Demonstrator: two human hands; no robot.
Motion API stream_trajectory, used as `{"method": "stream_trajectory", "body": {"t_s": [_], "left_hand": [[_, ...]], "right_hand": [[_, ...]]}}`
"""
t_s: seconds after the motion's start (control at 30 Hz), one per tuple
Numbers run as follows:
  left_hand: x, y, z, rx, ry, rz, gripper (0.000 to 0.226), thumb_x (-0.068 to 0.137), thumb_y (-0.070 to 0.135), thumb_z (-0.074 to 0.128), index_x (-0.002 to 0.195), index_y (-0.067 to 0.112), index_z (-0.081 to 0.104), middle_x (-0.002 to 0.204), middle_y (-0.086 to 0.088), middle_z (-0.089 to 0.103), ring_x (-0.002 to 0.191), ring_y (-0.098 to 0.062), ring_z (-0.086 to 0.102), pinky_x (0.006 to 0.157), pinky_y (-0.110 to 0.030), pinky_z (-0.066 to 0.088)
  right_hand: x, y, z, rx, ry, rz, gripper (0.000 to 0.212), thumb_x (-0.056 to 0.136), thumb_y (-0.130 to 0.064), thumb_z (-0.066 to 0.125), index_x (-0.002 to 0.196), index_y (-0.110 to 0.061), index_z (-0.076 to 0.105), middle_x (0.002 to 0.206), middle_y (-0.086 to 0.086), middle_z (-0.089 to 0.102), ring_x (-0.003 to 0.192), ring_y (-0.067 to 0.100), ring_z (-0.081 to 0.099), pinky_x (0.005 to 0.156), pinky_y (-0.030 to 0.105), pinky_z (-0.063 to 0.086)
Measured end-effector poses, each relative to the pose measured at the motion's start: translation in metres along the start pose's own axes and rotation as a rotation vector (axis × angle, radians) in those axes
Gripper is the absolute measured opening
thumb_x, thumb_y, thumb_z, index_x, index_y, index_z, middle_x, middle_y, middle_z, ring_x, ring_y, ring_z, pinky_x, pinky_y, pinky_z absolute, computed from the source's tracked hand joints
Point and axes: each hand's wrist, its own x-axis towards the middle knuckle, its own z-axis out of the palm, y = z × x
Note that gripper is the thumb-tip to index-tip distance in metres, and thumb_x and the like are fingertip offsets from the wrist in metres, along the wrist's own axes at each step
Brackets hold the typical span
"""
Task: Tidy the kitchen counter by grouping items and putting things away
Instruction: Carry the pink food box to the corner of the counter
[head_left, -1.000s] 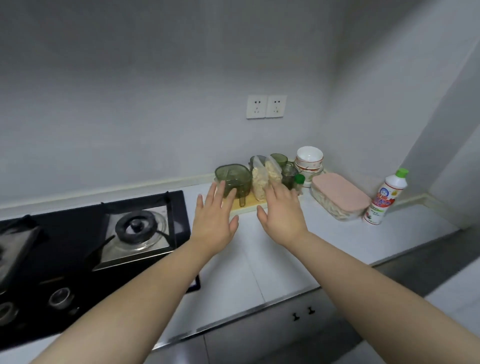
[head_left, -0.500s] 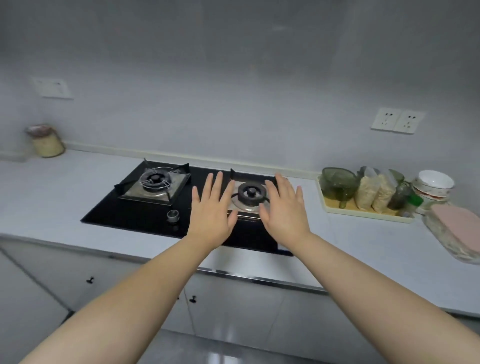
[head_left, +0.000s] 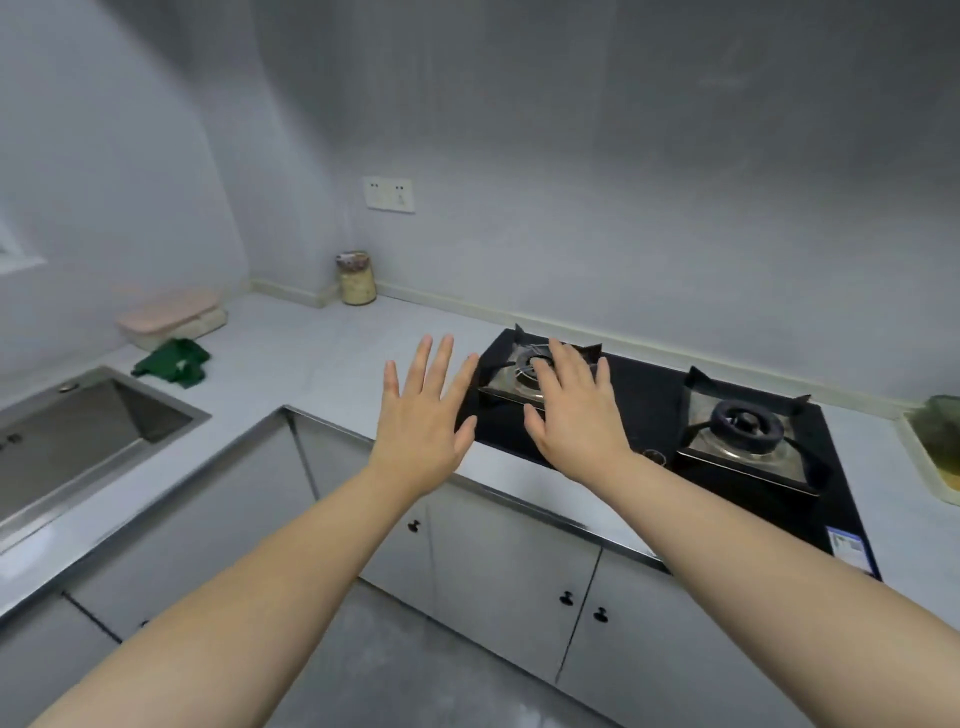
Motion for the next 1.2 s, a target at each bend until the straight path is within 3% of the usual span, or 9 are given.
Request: {"method": "stream_trajectory", "body": {"t_s": [0.13,0.33,0.57,0.63,0.73,1.2], "left_hand": [[-0.017,-0.079,-0.002,0.028,-0.014,-0.111,0.065,0.087,0.044,0.029,0.146,0.019,0.021,0.152,-0.015,0.031,0.141,-0.036,0.026,0.104,-0.063,0.028],[-0.019,-0.137,0.002,0.06,-0.041,-0.188,0.065,0.086,0.045,0.03,0.146,0.019,0.024,0.152,-0.014,0.032,0.141,-0.035,0.026,0.105,-0.062,0.027],[0.009,-0.201,0.036,0.093,-0.117,-0.283,0.065,0.09,0.045,0.034,0.149,0.018,0.023,0.155,-0.013,0.025,0.144,-0.034,0.02,0.109,-0.06,0.021],[0.025,-0.219,0.049,0.107,-0.134,-0.295,0.066,0.094,0.044,0.035,0.151,0.02,0.016,0.158,-0.012,0.016,0.146,-0.032,0.009,0.112,-0.059,0.013],[0.055,-0.246,0.071,0.126,-0.159,-0.332,0.069,0.096,0.045,0.035,0.152,0.023,0.002,0.16,-0.007,-0.001,0.147,-0.028,-0.007,0.114,-0.055,0.0],[0.134,-0.376,0.137,0.213,-0.296,-0.502,0.068,0.097,0.052,0.025,0.151,0.027,-0.007,0.159,-0.003,-0.013,0.146,-0.027,-0.016,0.114,-0.057,-0.002]], "right_hand": [[0.038,-0.069,0.014,-0.002,-0.005,-0.068,0.055,0.089,-0.034,0.053,0.136,-0.006,0.044,0.151,0.017,0.031,0.141,0.031,0.027,0.112,0.058,0.019],[0.081,-0.117,0.032,0.0,0.012,-0.117,0.053,0.087,-0.032,0.057,0.131,-0.005,0.049,0.147,0.02,0.038,0.136,0.035,0.035,0.108,0.06,0.026],[0.157,-0.154,0.076,0.045,-0.028,-0.203,0.057,0.096,-0.038,0.039,0.146,-0.013,0.027,0.158,0.012,0.012,0.146,0.026,0.009,0.116,0.052,0.005],[0.183,-0.16,0.093,0.068,-0.037,-0.216,0.058,0.097,-0.039,0.035,0.148,-0.014,0.023,0.159,0.011,0.008,0.147,0.025,0.005,0.116,0.051,0.002],[0.227,-0.166,0.119,0.098,-0.061,-0.243,0.059,0.097,-0.039,0.034,0.149,-0.015,0.02,0.159,0.01,0.006,0.147,0.024,0.003,0.116,0.05,0.0],[0.397,-0.215,0.21,0.162,-0.174,-0.4,0.059,0.097,-0.04,0.032,0.15,-0.017,0.019,0.159,0.008,0.005,0.147,0.023,0.002,0.116,0.049,-0.001]]}}
